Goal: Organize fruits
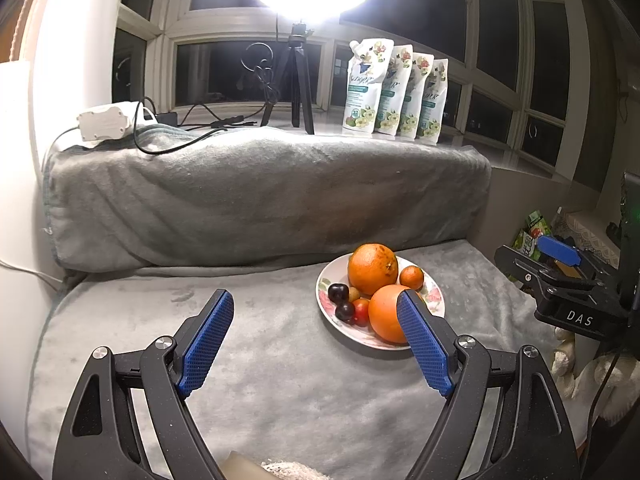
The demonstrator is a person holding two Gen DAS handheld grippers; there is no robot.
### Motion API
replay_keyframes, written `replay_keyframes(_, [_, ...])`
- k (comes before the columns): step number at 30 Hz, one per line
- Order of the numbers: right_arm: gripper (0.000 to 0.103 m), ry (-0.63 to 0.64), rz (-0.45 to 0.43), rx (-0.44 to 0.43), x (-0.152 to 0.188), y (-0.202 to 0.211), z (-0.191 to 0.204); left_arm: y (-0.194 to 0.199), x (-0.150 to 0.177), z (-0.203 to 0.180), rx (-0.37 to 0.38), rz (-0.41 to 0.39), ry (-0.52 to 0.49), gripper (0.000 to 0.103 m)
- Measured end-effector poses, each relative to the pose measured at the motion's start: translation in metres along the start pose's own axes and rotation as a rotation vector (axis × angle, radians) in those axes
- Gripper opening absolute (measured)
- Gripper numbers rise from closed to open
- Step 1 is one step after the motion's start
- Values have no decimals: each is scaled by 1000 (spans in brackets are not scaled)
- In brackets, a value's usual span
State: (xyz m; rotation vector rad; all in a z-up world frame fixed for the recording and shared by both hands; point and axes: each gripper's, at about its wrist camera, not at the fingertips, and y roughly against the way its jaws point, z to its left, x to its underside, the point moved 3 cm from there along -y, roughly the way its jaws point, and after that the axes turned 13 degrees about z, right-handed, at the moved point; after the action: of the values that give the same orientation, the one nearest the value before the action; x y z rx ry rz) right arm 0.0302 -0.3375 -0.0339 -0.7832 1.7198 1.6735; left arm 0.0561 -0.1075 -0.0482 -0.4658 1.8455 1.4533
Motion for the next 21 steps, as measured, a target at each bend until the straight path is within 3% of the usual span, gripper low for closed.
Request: replay_keyframes(21, [103, -4, 12, -1, 5, -6, 1, 1, -3, 0, -10, -19, -11, 84])
